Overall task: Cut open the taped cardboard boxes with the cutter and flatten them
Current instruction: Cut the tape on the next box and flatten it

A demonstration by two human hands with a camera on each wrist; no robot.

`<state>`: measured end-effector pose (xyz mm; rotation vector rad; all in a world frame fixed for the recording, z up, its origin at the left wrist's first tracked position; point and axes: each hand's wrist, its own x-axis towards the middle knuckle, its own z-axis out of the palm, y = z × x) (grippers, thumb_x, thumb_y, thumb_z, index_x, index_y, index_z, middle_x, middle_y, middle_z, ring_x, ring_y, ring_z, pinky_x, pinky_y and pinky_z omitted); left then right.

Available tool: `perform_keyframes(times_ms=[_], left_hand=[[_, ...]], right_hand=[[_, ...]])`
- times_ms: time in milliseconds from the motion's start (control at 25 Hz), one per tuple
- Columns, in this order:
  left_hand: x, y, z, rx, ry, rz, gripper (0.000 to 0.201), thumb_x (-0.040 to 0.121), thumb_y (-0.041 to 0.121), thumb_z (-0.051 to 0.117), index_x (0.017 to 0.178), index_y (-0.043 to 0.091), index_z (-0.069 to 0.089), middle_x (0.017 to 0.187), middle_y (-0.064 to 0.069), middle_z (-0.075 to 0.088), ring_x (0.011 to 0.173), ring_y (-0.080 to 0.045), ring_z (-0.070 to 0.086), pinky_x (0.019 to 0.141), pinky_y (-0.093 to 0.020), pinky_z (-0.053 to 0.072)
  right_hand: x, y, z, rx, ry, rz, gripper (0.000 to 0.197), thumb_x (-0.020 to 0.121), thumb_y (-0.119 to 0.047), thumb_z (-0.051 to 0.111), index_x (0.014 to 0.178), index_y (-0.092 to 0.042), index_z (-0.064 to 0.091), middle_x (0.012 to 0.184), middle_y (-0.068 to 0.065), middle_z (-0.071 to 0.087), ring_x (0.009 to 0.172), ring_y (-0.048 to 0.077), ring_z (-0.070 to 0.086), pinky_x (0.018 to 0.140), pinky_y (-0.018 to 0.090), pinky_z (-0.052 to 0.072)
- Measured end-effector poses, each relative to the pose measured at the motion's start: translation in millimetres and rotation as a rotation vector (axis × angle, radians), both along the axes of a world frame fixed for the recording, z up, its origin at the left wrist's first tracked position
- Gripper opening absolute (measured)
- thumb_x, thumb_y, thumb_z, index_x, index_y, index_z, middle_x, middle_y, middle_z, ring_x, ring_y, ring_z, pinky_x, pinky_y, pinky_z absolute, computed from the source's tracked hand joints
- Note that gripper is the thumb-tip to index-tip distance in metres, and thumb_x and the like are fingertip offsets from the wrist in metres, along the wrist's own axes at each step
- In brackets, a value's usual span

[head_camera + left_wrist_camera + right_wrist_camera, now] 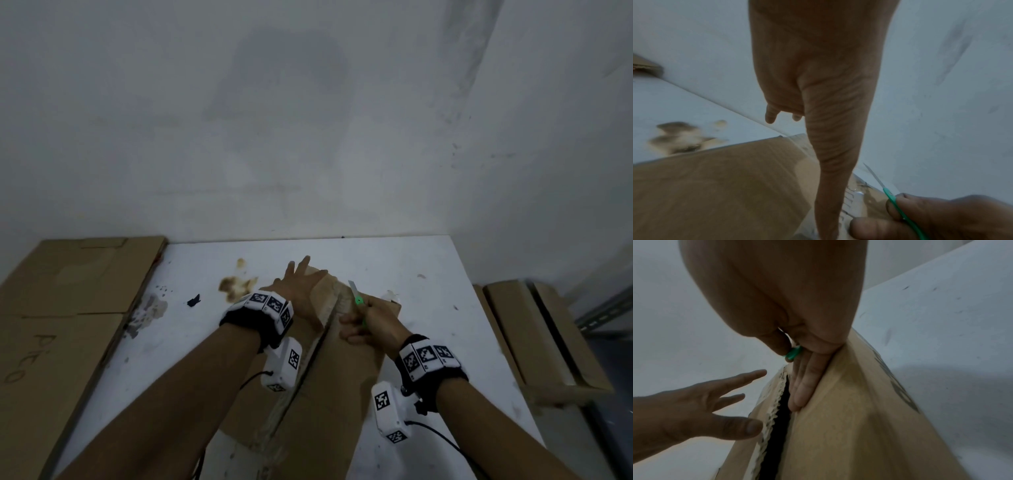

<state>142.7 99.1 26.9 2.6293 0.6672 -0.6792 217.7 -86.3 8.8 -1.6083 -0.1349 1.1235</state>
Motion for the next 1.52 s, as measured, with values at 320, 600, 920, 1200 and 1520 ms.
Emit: perform_keyframes(times_ms=[320, 600, 920, 1200, 1520], left_hand=[[7.9, -22.8, -28.2, 0.070, -0.078, 0.060, 0.101, 0.082, 0.047, 0.075, 0.158, 0.040, 0.008, 0.166, -0.003, -0.010, 0.153, -0.030, -0.009, 0.118, -0.061, 0.013], [7.0, -11.2, -32.6, -0.016, -0.096, 0.072, 0.116, 0.072, 0.044, 0.084, 0.156, 0.040, 0.004, 0.165, -0.007, -0.014, 0.152, -0.031, -0.011, 0.119, -0.060, 0.016], [-3.2, -8.8, -29.8, -0.042, -0.075, 0.127, 0.130, 0.072, 0.052, 0.081, 0.156, 0.029, -0.015, 0.163, -0.019, -0.018, 0.152, -0.037, -0.010, 0.123, -0.050, 0.011], [-6.5, -2.5, -17.0, -0.152, -0.074, 0.132, 0.129, 0.072, 0.048, 0.082, 0.157, 0.030, -0.013, 0.164, -0.011, -0.015, 0.153, -0.032, -0.005, 0.121, -0.048, 0.019], [-7.1, -0.4, -11.9, -0.179, -0.056, 0.139, 0.130, 0.074, 0.044, 0.084, 0.157, 0.026, -0.015, 0.165, -0.007, -0.015, 0.153, -0.030, -0.005, 0.120, -0.047, 0.021]], right_hand=[[1.2, 1.7, -12.8, -0.046, -0.096, 0.079, 0.020, 0.108, -0.016, 0.034, 0.120, -0.011, 0.049, 0.106, 0.014, 0.068, 0.068, 0.021, 0.069, 0.059, 0.028, 0.060], [2.9, -2.0, -6.8, 0.065, 0.022, -0.017, 0.020, 0.109, -0.018, 0.035, 0.115, -0.003, 0.046, 0.103, 0.019, 0.066, 0.067, 0.026, 0.068, 0.059, 0.033, 0.058], [55.1, 8.2, 10.2, -0.194, -0.539, 0.223, 0.025, 0.102, -0.028, 0.050, 0.085, -0.011, 0.055, 0.071, 0.015, 0.066, 0.056, 0.035, 0.065, 0.052, 0.041, 0.059], [93.5, 31.9, 19.4, -0.365, -0.595, 0.601, 0.021, 0.101, -0.021, 0.046, 0.104, -0.006, 0.061, 0.078, 0.003, 0.055, 0.061, 0.022, 0.058, 0.055, 0.032, 0.052], [99.6, 47.4, 24.8, -0.359, -0.630, 0.602, 0.023, 0.102, -0.015, 0.040, 0.107, -0.002, 0.057, 0.073, 0.002, 0.045, 0.051, 0.018, 0.042, 0.046, 0.028, 0.042]])
